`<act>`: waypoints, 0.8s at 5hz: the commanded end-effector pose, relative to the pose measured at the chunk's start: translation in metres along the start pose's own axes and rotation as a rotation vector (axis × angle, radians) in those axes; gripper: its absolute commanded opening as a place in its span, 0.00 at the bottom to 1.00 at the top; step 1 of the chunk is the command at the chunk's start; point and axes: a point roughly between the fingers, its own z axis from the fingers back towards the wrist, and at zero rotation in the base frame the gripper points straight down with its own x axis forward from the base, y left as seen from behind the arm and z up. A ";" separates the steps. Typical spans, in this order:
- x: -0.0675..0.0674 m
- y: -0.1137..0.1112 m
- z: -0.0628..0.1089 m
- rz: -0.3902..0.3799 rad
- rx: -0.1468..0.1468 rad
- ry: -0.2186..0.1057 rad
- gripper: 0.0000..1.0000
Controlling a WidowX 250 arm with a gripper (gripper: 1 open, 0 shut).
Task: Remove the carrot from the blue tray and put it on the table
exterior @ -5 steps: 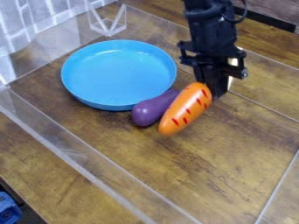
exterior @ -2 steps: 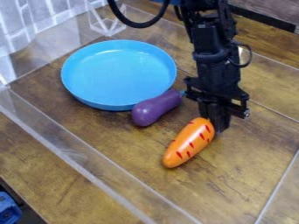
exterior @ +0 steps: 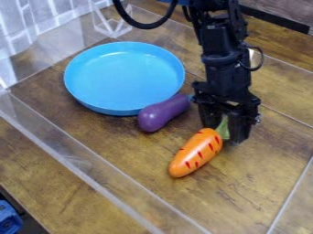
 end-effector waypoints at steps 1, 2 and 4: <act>0.014 -0.008 0.030 -0.030 0.011 -0.078 1.00; 0.015 -0.010 0.042 -0.033 0.027 -0.096 1.00; 0.020 -0.013 0.086 -0.047 0.089 -0.175 1.00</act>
